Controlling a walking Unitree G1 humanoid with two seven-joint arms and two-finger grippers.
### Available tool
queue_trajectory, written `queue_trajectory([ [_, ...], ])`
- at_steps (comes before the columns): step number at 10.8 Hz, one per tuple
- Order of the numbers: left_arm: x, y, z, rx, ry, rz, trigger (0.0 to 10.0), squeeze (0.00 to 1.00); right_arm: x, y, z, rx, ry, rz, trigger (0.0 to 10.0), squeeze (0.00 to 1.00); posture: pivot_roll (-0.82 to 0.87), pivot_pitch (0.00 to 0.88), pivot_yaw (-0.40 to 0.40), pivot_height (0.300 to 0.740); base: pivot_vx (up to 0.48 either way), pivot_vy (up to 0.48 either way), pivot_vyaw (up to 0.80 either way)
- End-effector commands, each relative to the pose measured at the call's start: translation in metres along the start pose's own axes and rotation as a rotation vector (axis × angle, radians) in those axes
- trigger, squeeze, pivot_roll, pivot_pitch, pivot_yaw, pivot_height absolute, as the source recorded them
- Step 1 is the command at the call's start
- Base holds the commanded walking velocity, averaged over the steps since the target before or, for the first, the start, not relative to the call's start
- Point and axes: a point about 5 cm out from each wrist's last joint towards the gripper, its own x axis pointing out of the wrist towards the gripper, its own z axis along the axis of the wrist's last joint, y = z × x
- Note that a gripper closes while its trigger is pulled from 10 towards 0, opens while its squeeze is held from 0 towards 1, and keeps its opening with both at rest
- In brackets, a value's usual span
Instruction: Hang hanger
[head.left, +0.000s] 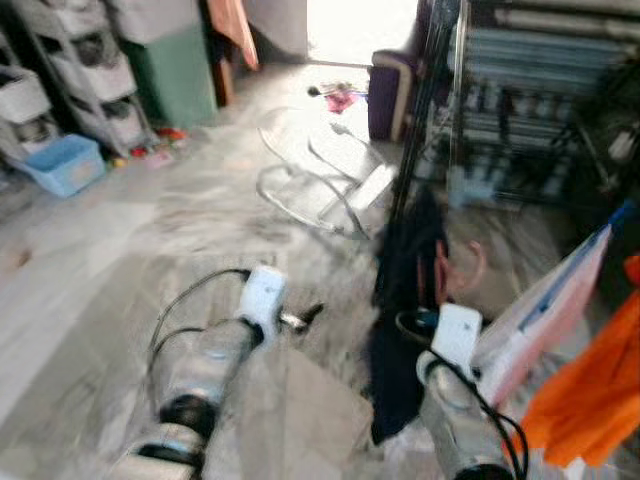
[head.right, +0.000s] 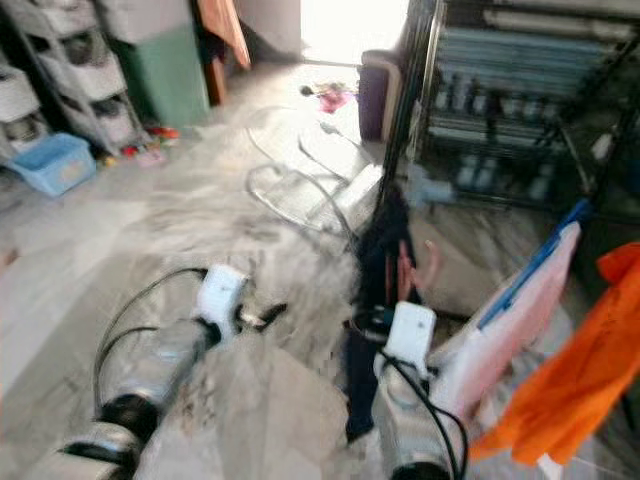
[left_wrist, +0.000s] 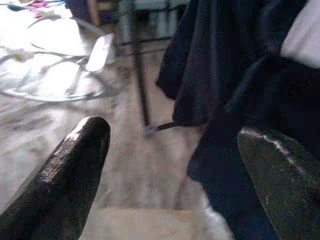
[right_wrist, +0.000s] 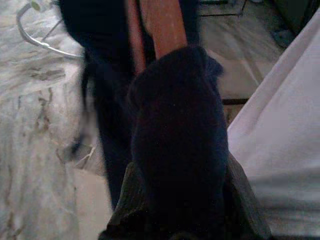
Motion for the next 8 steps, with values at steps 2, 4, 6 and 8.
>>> queue_trajectory([
  [2,-0.002,0.004,0.002,0.003,-0.008,-0.007,10.0,0.00,-0.002,0.008,0.006,0.021,-0.030,0.009,10.0,0.00,-0.01,0.000,0.010,0.740,0.000,0.000,0.00],
  [4,-0.001,0.001,0.004,0.000,-0.014,-0.019,10.0,0.00,-0.002,0.006,0.005,0.021,-0.018,-0.007,10.0,0.00,-0.01,0.000,0.007,0.740,0.000,0.000,0.00],
  [6,-0.002,0.000,0.002,-0.003,-0.012,-0.026,10.0,0.00,-0.002,-0.002,-0.003,0.050,0.027,-0.064,10.0,0.00,-0.01,0.000,0.005,0.740,0.131,0.000,0.00],
  [8,-0.002,0.000,0.001,-0.005,-0.008,-0.029,10.0,0.00,-0.002,-0.007,-0.007,0.077,0.058,-0.090,10.0,0.00,-0.01,0.000,0.003,0.740,0.000,0.000,0.00],
])
